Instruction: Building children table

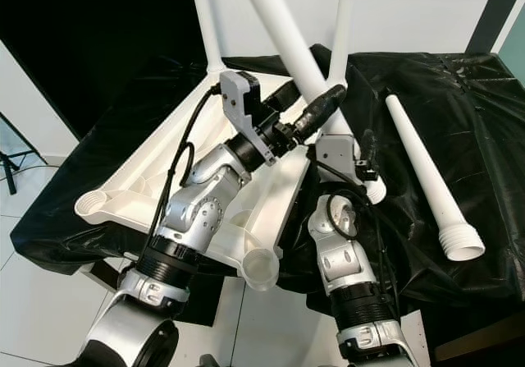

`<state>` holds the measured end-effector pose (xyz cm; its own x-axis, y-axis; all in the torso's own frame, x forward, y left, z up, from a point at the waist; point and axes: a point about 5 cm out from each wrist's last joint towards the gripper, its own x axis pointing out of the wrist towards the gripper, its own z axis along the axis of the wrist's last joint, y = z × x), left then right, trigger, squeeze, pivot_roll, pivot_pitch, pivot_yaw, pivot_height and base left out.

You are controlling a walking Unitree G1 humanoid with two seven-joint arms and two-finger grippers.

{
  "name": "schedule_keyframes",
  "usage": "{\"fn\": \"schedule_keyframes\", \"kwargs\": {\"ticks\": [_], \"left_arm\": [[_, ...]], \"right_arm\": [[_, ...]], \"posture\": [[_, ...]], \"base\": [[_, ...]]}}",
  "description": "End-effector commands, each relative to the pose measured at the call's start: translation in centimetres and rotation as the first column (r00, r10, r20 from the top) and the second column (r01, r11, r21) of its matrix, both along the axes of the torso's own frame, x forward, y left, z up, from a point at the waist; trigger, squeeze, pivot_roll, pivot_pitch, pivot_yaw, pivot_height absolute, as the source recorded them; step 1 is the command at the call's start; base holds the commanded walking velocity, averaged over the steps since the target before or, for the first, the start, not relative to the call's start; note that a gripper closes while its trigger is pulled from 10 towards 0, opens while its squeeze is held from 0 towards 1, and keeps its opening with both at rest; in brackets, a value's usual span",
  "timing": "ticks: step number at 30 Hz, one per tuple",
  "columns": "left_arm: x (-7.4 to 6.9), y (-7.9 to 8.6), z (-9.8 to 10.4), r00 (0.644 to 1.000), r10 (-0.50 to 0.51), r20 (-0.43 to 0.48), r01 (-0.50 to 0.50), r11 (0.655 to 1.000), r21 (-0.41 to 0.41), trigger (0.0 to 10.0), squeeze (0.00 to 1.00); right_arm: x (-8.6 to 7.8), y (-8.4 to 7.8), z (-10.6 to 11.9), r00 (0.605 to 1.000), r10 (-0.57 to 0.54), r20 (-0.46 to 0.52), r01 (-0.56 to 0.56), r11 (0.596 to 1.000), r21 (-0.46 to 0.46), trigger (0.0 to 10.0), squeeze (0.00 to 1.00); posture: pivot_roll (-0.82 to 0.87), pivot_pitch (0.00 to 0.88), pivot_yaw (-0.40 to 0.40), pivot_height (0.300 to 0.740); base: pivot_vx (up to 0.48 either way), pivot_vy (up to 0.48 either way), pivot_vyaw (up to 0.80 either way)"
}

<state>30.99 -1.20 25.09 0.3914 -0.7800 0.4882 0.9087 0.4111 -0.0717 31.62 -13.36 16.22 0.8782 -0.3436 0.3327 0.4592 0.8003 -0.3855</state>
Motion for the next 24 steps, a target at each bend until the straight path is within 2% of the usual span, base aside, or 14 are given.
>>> {"fn": "schedule_keyframes", "kwargs": {"ticks": [1, 5, 11, 12, 16, 17, 19, 20, 22, 23, 24], "left_arm": [[0.1, -0.1, 0.3, 1.000, 0.004, 0.014, -0.004, 1.000, 0.002, 10.0, 0.00], [1.0, -0.1, 0.1, 0.997, 0.069, -0.039, -0.068, 0.997, 0.020, 10.0, 0.00], [1.4, 0.0, 0.2, 0.994, 0.084, -0.068, -0.084, 0.996, -0.004, 10.0, 0.00], [1.4, 0.0, 0.4, 0.994, 0.078, -0.072, -0.080, 0.996, -0.024, 0.0, 0.00], [1.3, 0.0, 0.6, 0.996, 0.062, -0.070, -0.066, 0.997, -0.047, 0.0, 0.00], [1.1, 0.0, 0.8, 0.997, 0.045, -0.062, -0.049, 0.997, -0.063, 0.0, 0.00], [1.1, 0.0, 0.8, 0.997, 0.045, -0.062, -0.049, 0.997, -0.063, 0.0, 0.00], [0.9, -0.1, 0.9, 0.998, 0.024, -0.052, -0.028, 0.997, -0.076, 0.0, 0.00], [0.9, -0.1, 0.9, 0.998, 0.024, -0.052, -0.028, 0.997, -0.076, 0.0, 0.00], [0.7, -0.2, 1.0, 0.999, 0.007, -0.043, -0.010, 0.997, -0.081, 0.0, 0.00], [0.5, -0.2, 1.0, 0.999, -0.008, -0.035, 0.005, 0.997, -0.083, 0.0, 0.00]], "right_arm": [[0.0, 0.2, 0.1, 1.000, 0.005, 0.002, -0.005, 1.000, -0.011, 0.0, 0.00], [-0.1, 0.4, 0.4, 1.000, 0.005, 0.023, -0.004, 0.999, -0.054, 0.0, 0.00], [-0.2, 0.2, 0.4, 1.000, -0.007, 0.027, 0.009, 0.998, -0.062, 0.0, 0.00], [-0.3, 0.1, 0.3, 1.000, -0.015, 0.026, 0.017, 0.998, -0.058, 0.0, 0.00], [-0.5, 0.0, 0.2, 1.000, -0.021, 0.023, 0.022, 0.998, -0.054, 0.4, 0.00], [-0.6, -0.1, 0.1, 0.999, -0.027, 0.019, 0.028, 0.999, -0.047, 4.4, 0.00], [-0.6, -0.1, 0.1, 0.999, -0.027, 0.019, 0.028, 0.999, -0.047, 4.4, 0.00], [-0.6, -0.1, 0.1, 1.000, -0.019, 0.014, 0.019, 0.999, -0.029, 10.0, 0.00], [-0.6, -0.1, 0.1, 1.000, -0.019, 0.014, 0.019, 0.999, -0.029, 10.0, 0.00], [-0.4, 0.2, 0.4, 1.000, 0.011, 0.009, -0.011, 1.000, 0.001, 10.0, 0.00], [-0.2, 0.8, 0.7, 0.995, 0.094, -0.024, -0.093, 0.994, 0.065, 10.0, 1.00]], "posture": [[-0.14, 0.000, 0.081, 0.740], [-0.15, 0.000, 0.080, 0.740], [-0.15, 0.000, 0.079, 0.740], [-0.15, 0.000, 0.079, 0.740], [-0.16, 0.000, 0.080, 0.740], [-0.16, 0.000, 0.081, 0.740], [-0.16, 0.000, 0.081, 0.740], [-0.16, 0.000, 0.084, 0.740], [-0.16, 0.000, 0.084, 0.740], [-0.16, 0.000, 0.084, 0.740], [-0.16, 0.000, 0.084, 0.740]], "base": [[0.000, 0.000, 0.00], [0.000, 0.000, 0.00], [0.000, 0.000, 0.00], [0.000, 0.000, 0.00], [0.000, 0.000, 0.00], [0.000, 0.000, 0.00], [0.000, 0.000, 0.00], [0.000, 0.000, 0.00], [0.000, 0.000, 0.00], [0.000, 0.000, 0.00], [0.000, 0.000, 0.00]]}}
